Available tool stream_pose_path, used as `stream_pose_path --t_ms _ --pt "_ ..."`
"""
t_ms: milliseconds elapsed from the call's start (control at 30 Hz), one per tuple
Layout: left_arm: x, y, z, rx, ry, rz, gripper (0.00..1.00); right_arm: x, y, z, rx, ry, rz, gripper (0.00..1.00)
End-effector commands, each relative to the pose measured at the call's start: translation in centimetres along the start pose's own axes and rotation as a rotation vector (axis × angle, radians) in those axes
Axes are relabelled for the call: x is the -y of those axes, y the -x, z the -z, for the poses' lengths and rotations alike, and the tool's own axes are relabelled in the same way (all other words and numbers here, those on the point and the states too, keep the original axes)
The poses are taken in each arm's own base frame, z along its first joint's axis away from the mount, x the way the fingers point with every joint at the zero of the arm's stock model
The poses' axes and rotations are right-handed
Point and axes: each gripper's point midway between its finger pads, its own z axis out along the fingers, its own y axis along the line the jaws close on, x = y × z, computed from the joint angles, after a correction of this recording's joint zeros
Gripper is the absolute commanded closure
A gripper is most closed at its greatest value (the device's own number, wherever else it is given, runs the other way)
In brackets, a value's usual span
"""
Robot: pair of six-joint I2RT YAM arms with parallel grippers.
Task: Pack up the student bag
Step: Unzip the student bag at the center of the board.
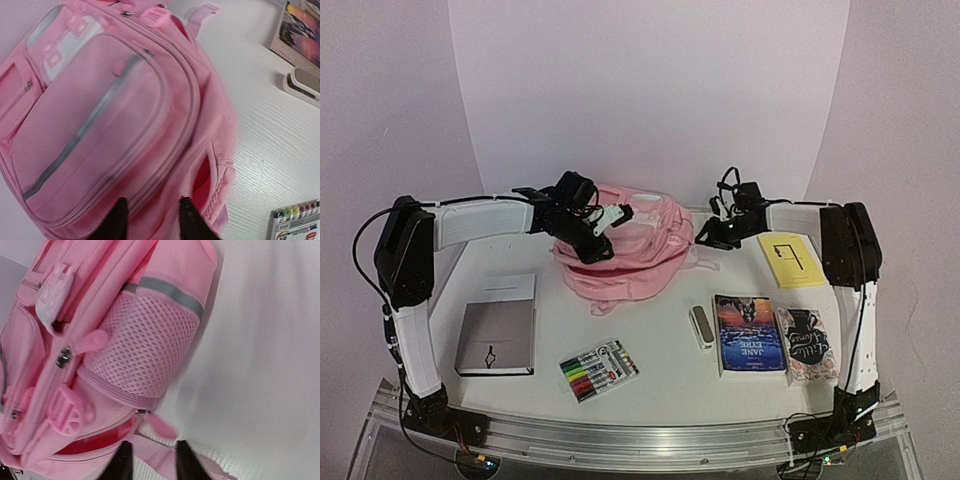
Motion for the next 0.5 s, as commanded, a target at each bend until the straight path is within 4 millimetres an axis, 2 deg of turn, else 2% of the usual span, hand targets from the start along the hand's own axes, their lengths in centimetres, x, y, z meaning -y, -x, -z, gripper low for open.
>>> stream_pose_path --t_ms 0,33,67,133,200,300,400,467 --pt "-3.1 2.8 3.9 0.035 0.123 0.214 0.24 -2.7 6.4 6.4 0.183 0.005 0.102 0.23" --pt "-3.7 2.7 4.7 0.025 0.156 0.255 0.11 -3.2 6.7 7.1 0.193 0.013 0.114 0.16" --pt "-4.1 2.4 5.4 0.014 0.186 0.321 0.01 -3.7 7.1 7.9 0.203 0.021 0.125 0.09" --pt "-4.5 1.2 6.8 -0.030 0.230 0.441 0.00 -5.1 7.7 9.7 0.224 0.051 0.151 0.02" --pt "-5.1 -0.2 8.1 -0.067 0.274 0.578 0.00 -6.5 7.7 11.1 0.231 0.092 0.169 0.02" --pt "-4.7 -3.2 9.7 -0.142 0.298 0.781 0.00 -8.0 7.3 12.9 0.233 0.144 0.144 0.02" --pt "-3.9 -6.2 10.8 -0.191 0.331 0.939 0.00 -7.7 6.3 12.6 0.193 0.171 -0.008 0.02" --pt "-3.2 -8.4 11.8 -0.207 0.355 1.041 0.00 -8.5 4.8 12.4 0.116 0.294 -0.056 0.02"
